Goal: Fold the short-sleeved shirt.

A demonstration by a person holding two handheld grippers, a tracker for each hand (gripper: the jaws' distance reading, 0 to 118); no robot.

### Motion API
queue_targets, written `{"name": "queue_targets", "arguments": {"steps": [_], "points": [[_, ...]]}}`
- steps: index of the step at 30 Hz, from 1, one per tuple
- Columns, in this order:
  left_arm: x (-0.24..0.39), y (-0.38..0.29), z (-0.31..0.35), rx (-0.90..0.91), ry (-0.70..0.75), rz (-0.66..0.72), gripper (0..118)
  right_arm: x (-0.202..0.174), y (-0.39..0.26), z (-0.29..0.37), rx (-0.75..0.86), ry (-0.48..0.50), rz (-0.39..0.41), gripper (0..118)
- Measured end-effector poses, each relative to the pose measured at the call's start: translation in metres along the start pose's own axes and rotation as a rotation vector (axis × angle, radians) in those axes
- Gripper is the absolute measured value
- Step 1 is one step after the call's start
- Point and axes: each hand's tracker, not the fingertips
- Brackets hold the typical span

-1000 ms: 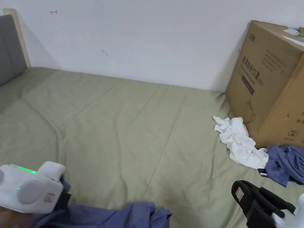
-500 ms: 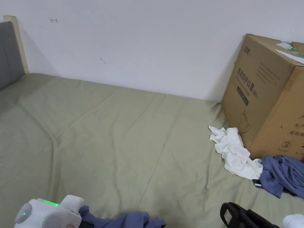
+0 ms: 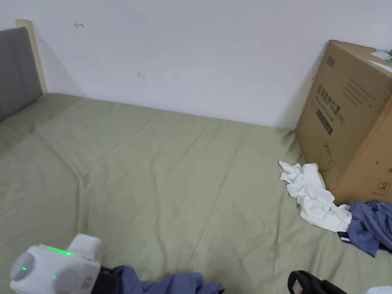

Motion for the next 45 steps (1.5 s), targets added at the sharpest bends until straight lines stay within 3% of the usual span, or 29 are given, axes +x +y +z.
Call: {"name": "queue_targets", "arguments": {"steps": [8, 12, 16, 21, 26, 27, 28, 30, 31, 33, 35, 37, 38, 40, 42, 43, 45], "points": [[0.058, -0.008, -0.024, -0.013, -0.025, -0.106, 97, -0.003, -0.002, 0.001, -0.024, -0.015, 0.035, 13], [0.062, -0.01, -0.037, -0.041, -0.014, -0.136, 98, -0.002, -0.008, 0.0, -0.033, -0.001, -0.001, 13], [0.043, -0.005, -0.022, -0.043, -0.088, -0.049, 99, -0.009, -0.011, 0.001, -0.037, 0.005, 0.0, 13], [-0.003, 0.001, 0.046, 0.154, -0.302, 0.222, 99, -0.016, -0.004, 0.003, -0.023, 0.0, 0.066, 13], [-0.041, -0.005, 0.129, 0.385, -0.286, 0.363, 97, -0.019, 0.007, 0.001, 0.014, 0.015, 0.064, 13], [-0.045, -0.009, 0.138, 0.406, -0.3, 0.378, 94, -0.021, 0.009, 0.0, 0.019, 0.016, 0.066, 13], [-0.051, -0.014, 0.147, 0.425, -0.32, 0.385, 83, -0.022, 0.01, -0.001, 0.024, 0.019, 0.068, 13], [-0.057, -0.027, 0.158, 0.478, -0.304, 0.396, 21, -0.025, 0.011, -0.004, 0.029, 0.031, 0.067, 13], [-0.055, -0.033, 0.16, 0.472, -0.304, 0.391, 7, -0.027, 0.011, -0.005, 0.032, 0.037, 0.064, 13], [-0.066, -0.045, 0.149, 0.438, -0.335, 0.459, 7, -0.03, 0.01, -0.008, 0.031, 0.051, 0.058, 13], [-0.079, -0.058, 0.13, 0.371, -0.455, 0.577, 6, -0.035, 0.009, -0.01, 0.028, 0.063, 0.06, 13], [-0.085, -0.065, 0.119, 0.36, -0.46, 0.569, 6, -0.038, 0.008, -0.011, 0.023, 0.072, 0.075, 13], [-0.092, -0.062, 0.11, 0.268, -0.496, 0.544, 6, -0.04, 0.008, -0.012, 0.021, 0.073, 0.085, 13], [-0.103, -0.063, 0.097, 0.268, -0.536, 0.566, 12, -0.039, 0.01, -0.014, 0.011, 0.082, 0.088, 13], [-0.119, -0.06, 0.082, 0.218, -0.605, 0.61, 92, -0.038, 0.011, -0.013, 0.015, 0.087, 0.083, 13], [-0.126, -0.059, 0.072, 0.181, -0.662, 0.613, 109, -0.038, 0.012, -0.013, 0.021, 0.08, 0.084, 13], [-0.141, -0.058, 0.056, 0.16, -0.661, 0.642, 110, -0.036, 0.014, -0.012, 0.024, 0.066, 0.092, 13]]}}
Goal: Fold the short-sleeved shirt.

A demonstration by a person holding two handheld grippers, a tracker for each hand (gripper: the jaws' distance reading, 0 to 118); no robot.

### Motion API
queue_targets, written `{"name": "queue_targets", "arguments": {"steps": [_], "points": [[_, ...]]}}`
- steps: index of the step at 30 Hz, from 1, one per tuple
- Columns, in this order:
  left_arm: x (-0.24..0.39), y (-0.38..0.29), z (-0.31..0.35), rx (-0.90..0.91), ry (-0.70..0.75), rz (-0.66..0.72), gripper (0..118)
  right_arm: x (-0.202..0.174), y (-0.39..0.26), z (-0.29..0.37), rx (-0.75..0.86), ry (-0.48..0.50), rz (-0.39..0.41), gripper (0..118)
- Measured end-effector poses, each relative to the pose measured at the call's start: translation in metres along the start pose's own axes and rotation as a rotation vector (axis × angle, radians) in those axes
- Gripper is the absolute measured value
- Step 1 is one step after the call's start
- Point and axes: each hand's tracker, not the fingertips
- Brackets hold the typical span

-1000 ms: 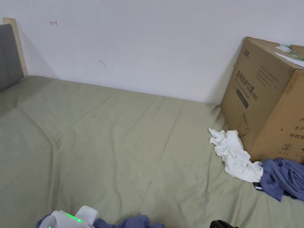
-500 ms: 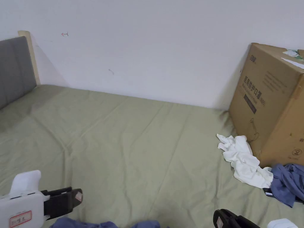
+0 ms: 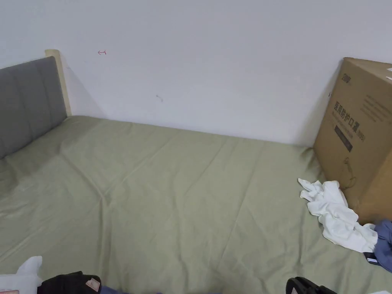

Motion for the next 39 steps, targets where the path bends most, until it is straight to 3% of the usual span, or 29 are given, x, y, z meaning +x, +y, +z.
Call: {"name": "queue_targets", "arguments": {"steps": [3, 7, 10, 13, 15, 19, 23, 24, 25, 26, 27, 29, 39], "points": [[-0.03, 0.011, -0.018, -0.028, 0.115, -0.015, 110, 0.005, 0.0, 0.0, -0.006, -0.01, 0.012, 13], [-0.067, 0.012, -0.056, -0.142, 0.081, 0.11, 110, 0.009, -0.004, -0.005, -0.022, -0.035, -0.001, 13], [-0.075, 0.011, -0.074, -0.154, 0.061, 0.122, 112, 0.01, -0.008, -0.008, -0.053, -0.049, 0.02, 13], [-0.067, 0.009, -0.075, -0.116, -0.082, 0.174, 112, 0.013, -0.013, -0.009, -0.057, -0.027, 0.011, 13], [-0.063, 0.003, -0.089, -0.209, -0.241, 0.213, 112, 0.013, -0.017, -0.014, -0.065, -0.024, 0.0, 13], [-0.049, -0.01, -0.116, -0.245, -0.172, 0.088, 112, 0.011, -0.023, -0.021, -0.094, -0.024, -0.003, 13], [-0.052, -0.008, -0.114, -0.248, -0.231, 0.21, 110, 0.007, -0.026, -0.023, -0.105, -0.013, 0.005, 13], [-0.051, -0.007, -0.112, -0.249, -0.206, 0.202, 103, 0.008, -0.027, -0.024, -0.108, -0.012, 0.005, 13], [-0.047, -0.007, -0.11, -0.243, -0.115, 0.163, 86, 0.008, -0.027, -0.025, -0.111, -0.008, 0.004, 13], [-0.047, -0.007, -0.107, -0.225, 0.001, 0.083, 44, 0.008, -0.027, -0.026, -0.113, -0.007, 0.002, 13], [-0.044, -0.008, -0.106, -0.208, 0.056, 0.062, 28, 0.008, -0.027, -0.026, -0.112, -0.006, 0.001, 13], [-0.046, -0.009, -0.104, -0.202, -0.008, 0.123, 28, 0.007, -0.027, -0.025, -0.106, -0.004, -0.004, 13], [-0.022, 0.014, -0.069, -0.132, 0.286, 0.021, 26, 0.005, -0.018, -0.011, -0.072, -0.016, 0.029, 13]]}}
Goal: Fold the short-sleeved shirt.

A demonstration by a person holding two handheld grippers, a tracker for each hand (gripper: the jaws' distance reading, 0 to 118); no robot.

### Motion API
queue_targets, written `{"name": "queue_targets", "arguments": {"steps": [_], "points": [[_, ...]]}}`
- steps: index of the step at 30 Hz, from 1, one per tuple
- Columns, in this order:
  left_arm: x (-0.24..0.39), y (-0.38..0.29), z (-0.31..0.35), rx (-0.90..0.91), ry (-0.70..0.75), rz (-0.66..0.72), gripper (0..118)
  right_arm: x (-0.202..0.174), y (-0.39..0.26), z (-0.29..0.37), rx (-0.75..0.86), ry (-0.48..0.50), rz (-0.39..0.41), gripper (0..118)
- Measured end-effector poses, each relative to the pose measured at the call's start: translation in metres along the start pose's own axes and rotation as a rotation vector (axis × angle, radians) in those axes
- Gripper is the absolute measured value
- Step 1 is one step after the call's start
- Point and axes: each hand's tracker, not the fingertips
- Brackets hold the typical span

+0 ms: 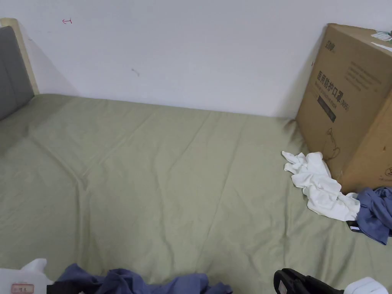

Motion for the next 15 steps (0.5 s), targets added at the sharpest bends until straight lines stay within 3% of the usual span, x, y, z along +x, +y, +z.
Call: {"name": "queue_targets", "arguments": {"steps": [7, 11, 15], "points": [[0.022, 0.012, 0.052, 0.102, 0.362, -0.201, 26, 0.002, 0.01, 0.01, 0.054, -0.033, 0.003, 13], [0.064, 0.003, 0.059, 0.077, 0.401, -0.287, 26, 0.004, 0.017, 0.015, 0.066, -0.037, 0.004, 13], [0.121, -0.015, 0.039, 0.007, 0.323, -0.465, 26, 0.008, 0.02, 0.019, 0.085, -0.038, -0.007, 13]]}}
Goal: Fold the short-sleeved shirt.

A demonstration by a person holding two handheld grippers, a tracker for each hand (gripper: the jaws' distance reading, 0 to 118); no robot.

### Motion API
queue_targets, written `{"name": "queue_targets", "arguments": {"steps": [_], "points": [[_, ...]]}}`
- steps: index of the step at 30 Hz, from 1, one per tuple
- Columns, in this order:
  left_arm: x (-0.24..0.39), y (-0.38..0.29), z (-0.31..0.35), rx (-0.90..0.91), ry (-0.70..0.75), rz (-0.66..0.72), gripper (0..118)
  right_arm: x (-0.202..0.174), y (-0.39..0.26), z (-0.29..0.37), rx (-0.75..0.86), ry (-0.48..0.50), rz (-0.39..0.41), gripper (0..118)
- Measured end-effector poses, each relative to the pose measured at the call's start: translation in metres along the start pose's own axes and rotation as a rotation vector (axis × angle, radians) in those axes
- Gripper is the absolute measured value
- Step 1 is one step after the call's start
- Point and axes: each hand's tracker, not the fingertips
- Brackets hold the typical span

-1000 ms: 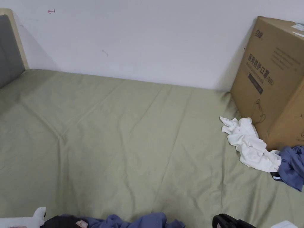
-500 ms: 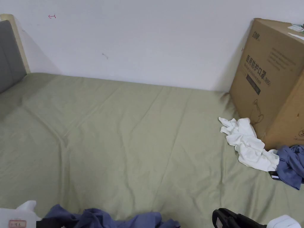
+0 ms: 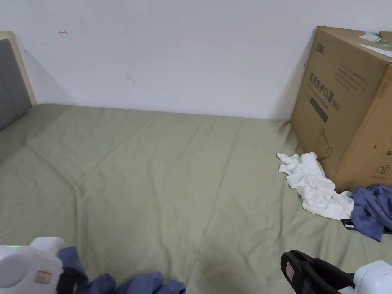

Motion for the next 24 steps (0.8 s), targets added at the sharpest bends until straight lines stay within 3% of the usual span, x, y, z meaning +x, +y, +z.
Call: {"name": "queue_targets", "arguments": {"steps": [5, 8, 12, 13, 17, 21, 24], "points": [[0.075, 0.013, -0.039, -0.098, -0.125, -0.145, 26, 0.006, -0.002, 0.004, -0.001, -0.009, -0.023, 13], [0.117, 0.007, -0.076, -0.199, -0.097, -0.262, 26, 0.008, -0.005, 0.006, -0.009, -0.016, -0.034, 13], [0.141, -0.007, -0.109, -0.229, -0.07, -0.294, 29, 0.013, -0.008, 0.011, -0.015, -0.026, -0.038, 13], [0.141, -0.007, -0.109, -0.216, -0.078, -0.293, 33, 0.014, -0.008, 0.012, -0.016, -0.03, -0.038, 13], [0.128, -0.001, -0.092, -0.21, -0.205, -0.185, 70, 0.02, -0.011, 0.013, -0.018, -0.035, -0.059, 13], [0.109, 0.007, -0.031, -0.016, -0.184, -0.167, 70, 0.022, -0.01, 0.015, -0.006, -0.039, -0.067, 13], [0.08, 0.01, 0.014, 0.167, -0.169, 0.019, 70, 0.023, -0.009, 0.015, 0.006, -0.036, -0.075, 13]]}}
